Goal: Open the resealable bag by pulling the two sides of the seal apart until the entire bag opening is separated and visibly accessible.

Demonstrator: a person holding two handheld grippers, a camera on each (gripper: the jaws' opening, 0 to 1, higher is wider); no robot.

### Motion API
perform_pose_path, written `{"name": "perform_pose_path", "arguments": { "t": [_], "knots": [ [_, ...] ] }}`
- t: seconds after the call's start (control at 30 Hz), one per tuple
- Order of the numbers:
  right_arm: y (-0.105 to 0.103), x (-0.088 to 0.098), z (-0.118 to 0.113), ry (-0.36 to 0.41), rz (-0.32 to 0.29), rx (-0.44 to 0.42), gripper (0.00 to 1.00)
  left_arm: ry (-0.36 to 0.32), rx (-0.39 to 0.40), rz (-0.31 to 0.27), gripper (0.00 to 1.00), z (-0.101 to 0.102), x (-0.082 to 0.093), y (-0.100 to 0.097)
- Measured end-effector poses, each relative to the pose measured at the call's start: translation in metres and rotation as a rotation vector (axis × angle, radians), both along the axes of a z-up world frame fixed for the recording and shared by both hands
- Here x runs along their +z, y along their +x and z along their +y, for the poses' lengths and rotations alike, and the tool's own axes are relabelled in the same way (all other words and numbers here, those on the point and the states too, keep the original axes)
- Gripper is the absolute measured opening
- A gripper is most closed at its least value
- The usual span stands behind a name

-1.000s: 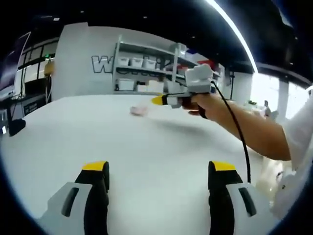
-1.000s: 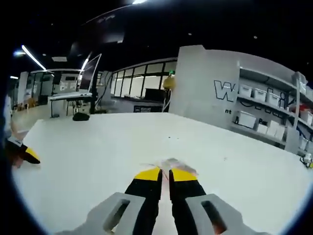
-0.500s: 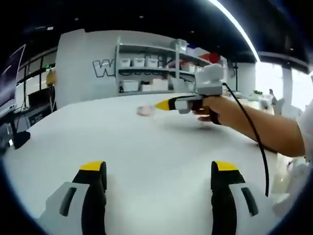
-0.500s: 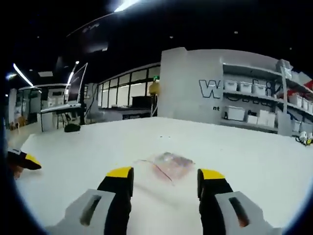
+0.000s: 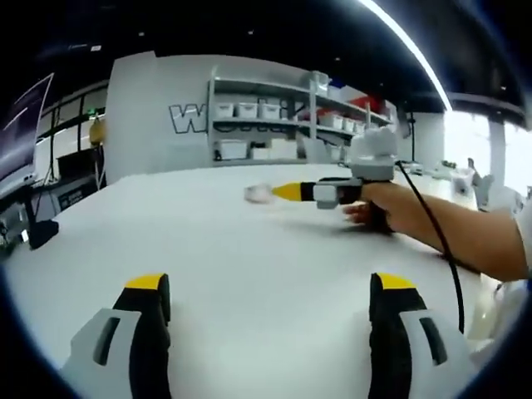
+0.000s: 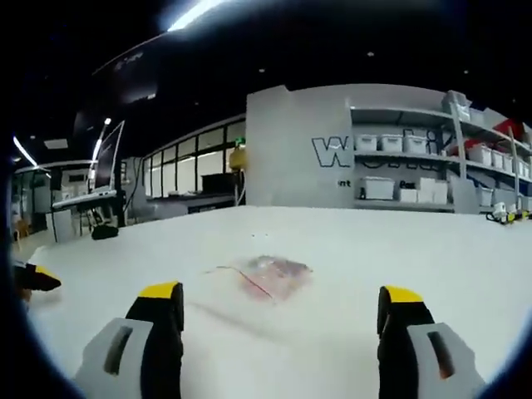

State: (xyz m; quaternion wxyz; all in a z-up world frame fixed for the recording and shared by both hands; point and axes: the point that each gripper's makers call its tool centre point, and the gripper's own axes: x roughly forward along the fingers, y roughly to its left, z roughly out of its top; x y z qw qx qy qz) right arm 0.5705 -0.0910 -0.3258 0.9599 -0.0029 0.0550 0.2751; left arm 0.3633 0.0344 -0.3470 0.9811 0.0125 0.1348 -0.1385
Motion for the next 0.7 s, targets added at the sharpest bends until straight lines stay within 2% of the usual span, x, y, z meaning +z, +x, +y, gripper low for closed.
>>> {"name": "perform_pose_path", "arguments": {
  "t": [0.23,0.7],
  "knots": [
    [-0.011,0.003,0.006,-0.02,-0.028,0.016,1.0,-0.005,0.014,0.0,1.0,0.002,-0.002,-0.002],
    [-0.019,-0.003,0.01,-0.054,-0.011,0.03,1.0,-0.004,0.006,0.003,1.0,0.001,-0.003,-0.003]
  ]
}}
